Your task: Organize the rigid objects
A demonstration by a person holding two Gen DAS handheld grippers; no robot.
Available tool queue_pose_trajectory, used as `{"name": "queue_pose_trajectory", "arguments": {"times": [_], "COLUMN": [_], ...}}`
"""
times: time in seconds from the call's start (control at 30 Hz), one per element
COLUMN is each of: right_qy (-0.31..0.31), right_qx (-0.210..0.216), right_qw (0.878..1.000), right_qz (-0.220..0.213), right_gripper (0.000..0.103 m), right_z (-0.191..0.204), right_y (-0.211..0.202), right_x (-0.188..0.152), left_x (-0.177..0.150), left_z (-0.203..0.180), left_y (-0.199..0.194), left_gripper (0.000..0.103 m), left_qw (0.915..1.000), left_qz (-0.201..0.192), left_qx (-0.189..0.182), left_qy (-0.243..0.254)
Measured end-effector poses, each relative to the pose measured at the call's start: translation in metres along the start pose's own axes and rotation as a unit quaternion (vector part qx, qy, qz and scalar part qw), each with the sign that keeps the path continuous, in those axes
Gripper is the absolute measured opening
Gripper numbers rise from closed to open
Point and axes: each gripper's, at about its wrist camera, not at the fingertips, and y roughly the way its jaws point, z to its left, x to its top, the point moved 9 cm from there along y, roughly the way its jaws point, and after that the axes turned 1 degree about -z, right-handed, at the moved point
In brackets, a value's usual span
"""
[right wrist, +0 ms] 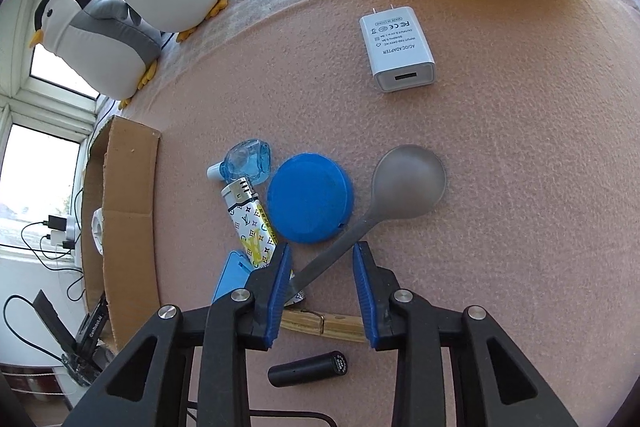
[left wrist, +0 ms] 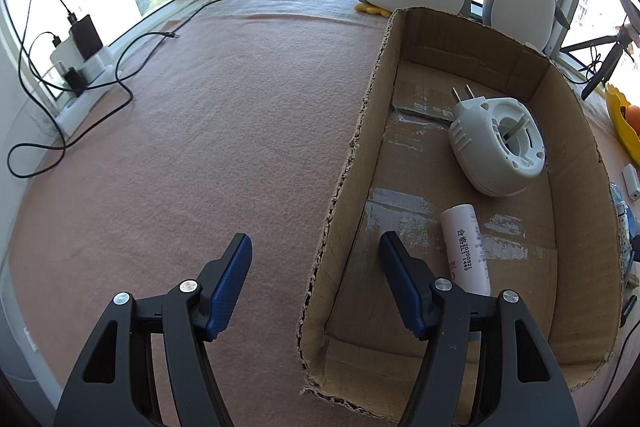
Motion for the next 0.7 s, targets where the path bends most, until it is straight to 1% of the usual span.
{"name": "queue_pose_trajectory", "arguments": {"times": [0.07,0.3,0.6,0.7], "right_qy": [-0.002,0.01,0.056,0.063], "right_qx": [-0.006,-0.001,0.038,0.042], "right_qw": [1.0,1.0,0.998,0.997], "right_qz": [0.0,0.0,-0.01,-0.017], "right_gripper": [0.023,0.016,0.006,0.003], "right_z": [-0.002,-0.011,-0.028,-0.033], "right_y": [0.0,-0.001,-0.011,-0.015], "right_x": [0.002,0.005,0.005,0.006], "left_x": [0.0,-0.001,0.0,-0.001], "left_z": [0.0,-0.001,-0.001,-0.001], "left_y": [0.0,0.0,0.001,0.001], "left_gripper": [0.066,0.066,0.068,0.068], "left_qw": [1.0,1.0,1.0,1.0], "left_qz": [0.0,-0.001,-0.002,-0.001], "left_qx": [0.0,0.0,0.003,0.002], "left_qy": [-0.001,0.0,0.0,0.0]}}
